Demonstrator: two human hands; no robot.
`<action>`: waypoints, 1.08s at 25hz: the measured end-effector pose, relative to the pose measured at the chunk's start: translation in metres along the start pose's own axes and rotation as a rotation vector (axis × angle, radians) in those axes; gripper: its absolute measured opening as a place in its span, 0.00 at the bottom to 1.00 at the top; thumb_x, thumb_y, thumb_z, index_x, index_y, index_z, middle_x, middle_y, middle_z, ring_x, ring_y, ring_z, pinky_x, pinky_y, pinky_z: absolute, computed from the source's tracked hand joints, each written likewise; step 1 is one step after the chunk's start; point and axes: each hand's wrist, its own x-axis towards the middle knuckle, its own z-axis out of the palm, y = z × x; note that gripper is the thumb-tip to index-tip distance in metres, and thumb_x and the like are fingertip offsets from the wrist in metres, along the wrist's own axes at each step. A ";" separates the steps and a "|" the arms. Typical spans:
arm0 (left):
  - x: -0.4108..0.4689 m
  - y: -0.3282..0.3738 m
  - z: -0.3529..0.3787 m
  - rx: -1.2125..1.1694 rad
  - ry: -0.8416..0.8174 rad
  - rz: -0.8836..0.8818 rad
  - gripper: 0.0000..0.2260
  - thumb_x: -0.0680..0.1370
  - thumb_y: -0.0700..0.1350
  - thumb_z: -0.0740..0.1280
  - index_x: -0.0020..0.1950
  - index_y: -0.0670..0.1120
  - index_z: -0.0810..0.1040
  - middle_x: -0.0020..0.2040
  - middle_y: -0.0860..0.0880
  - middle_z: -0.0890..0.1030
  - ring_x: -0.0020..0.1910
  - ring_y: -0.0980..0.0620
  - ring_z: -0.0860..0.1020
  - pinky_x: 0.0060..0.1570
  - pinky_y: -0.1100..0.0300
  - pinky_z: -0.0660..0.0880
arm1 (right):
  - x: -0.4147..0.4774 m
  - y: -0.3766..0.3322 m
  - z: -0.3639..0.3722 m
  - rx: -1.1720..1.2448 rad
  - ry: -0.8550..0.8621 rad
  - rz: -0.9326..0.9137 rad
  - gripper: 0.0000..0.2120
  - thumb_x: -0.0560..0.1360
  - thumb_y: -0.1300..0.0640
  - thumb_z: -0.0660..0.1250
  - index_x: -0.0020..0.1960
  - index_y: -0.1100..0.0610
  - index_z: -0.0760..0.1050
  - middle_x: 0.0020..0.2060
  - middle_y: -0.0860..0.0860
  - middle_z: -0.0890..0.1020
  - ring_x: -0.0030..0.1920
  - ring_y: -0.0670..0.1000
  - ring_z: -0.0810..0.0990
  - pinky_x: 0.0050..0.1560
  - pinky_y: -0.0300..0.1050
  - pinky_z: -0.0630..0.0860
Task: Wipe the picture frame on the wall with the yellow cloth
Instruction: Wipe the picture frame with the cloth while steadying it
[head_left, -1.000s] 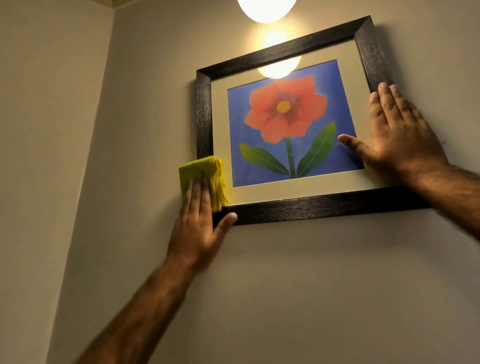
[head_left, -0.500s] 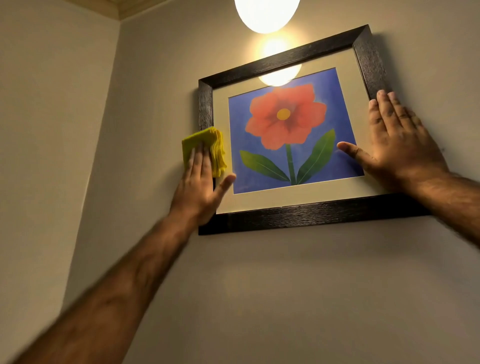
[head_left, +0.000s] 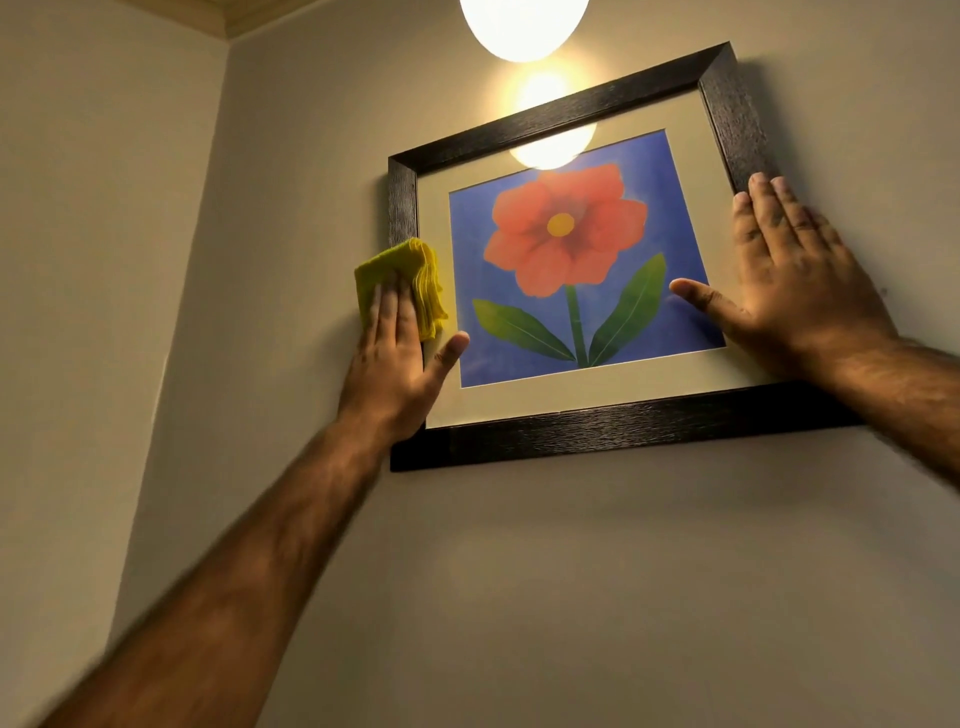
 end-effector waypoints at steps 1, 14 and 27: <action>-0.025 -0.002 0.005 -0.009 -0.004 0.010 0.49 0.71 0.77 0.37 0.82 0.44 0.41 0.83 0.47 0.40 0.82 0.52 0.40 0.80 0.53 0.43 | 0.001 0.000 0.000 -0.001 0.000 0.000 0.52 0.73 0.24 0.43 0.81 0.63 0.48 0.82 0.59 0.50 0.82 0.57 0.50 0.81 0.55 0.50; -0.073 -0.008 -0.023 -0.124 0.252 0.022 0.19 0.81 0.55 0.63 0.63 0.43 0.82 0.61 0.42 0.84 0.59 0.42 0.82 0.59 0.53 0.77 | 0.000 0.000 0.001 0.011 -0.002 -0.006 0.52 0.73 0.24 0.45 0.81 0.64 0.50 0.81 0.60 0.52 0.82 0.59 0.52 0.80 0.57 0.52; -0.016 -0.037 -0.044 -0.434 -0.007 -0.481 0.20 0.66 0.55 0.80 0.51 0.46 0.82 0.51 0.44 0.84 0.52 0.44 0.82 0.54 0.44 0.82 | 0.000 0.001 0.000 0.024 -0.014 -0.011 0.53 0.73 0.23 0.42 0.81 0.63 0.49 0.82 0.60 0.51 0.82 0.58 0.51 0.80 0.57 0.52</action>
